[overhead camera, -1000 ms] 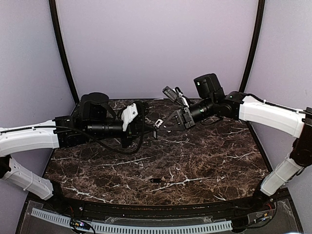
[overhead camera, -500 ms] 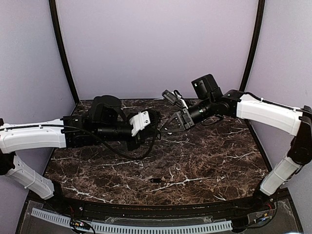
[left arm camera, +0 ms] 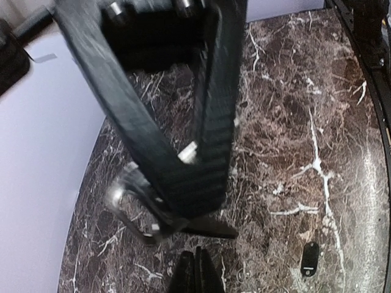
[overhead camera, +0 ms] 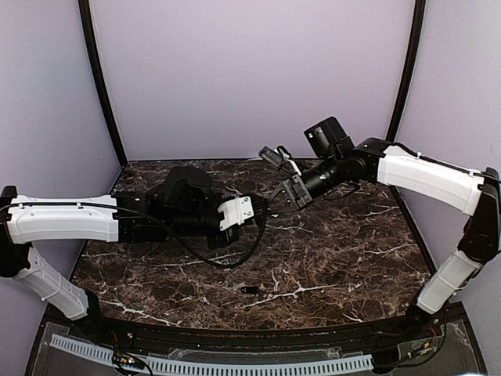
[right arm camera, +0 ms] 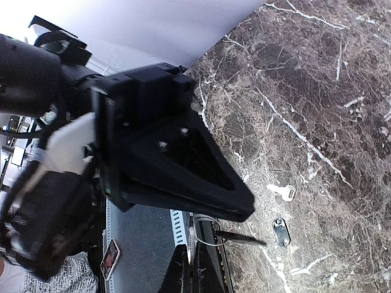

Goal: Remove the keys from the keyring

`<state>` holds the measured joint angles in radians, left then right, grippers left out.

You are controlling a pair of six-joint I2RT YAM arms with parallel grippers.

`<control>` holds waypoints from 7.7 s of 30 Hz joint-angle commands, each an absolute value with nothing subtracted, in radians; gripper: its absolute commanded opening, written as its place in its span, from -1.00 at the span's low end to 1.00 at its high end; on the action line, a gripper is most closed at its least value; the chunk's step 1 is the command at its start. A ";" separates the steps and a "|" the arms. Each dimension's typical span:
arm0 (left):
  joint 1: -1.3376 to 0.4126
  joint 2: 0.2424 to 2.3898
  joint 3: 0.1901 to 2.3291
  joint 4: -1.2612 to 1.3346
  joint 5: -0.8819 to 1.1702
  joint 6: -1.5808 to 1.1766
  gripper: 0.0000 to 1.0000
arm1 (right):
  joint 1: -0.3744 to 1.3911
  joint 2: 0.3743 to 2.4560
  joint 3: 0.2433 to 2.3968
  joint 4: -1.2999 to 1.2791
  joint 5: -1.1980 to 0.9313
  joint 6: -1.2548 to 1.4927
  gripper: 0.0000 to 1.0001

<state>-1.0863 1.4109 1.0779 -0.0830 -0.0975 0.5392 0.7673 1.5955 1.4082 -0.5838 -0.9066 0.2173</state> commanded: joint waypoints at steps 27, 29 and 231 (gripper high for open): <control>-0.967 1.248 0.793 0.653 0.395 -0.092 0.45 | 0.769 1.430 1.234 -0.093 -1.087 0.438 -1.00; -0.962 1.282 0.804 0.689 0.428 -0.101 0.47 | 0.769 1.425 1.228 -0.066 -1.102 0.454 -1.00; -0.881 1.447 1.005 0.272 0.463 -0.191 -1.00 | 0.898 1.498 1.405 -0.705 -0.706 -0.134 -1.00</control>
<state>-0.9123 1.4639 1.0107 0.2256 0.5385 -0.1574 0.8436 1.4849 1.3735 -0.5983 -0.7425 -0.0578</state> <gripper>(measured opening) 0.029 0.015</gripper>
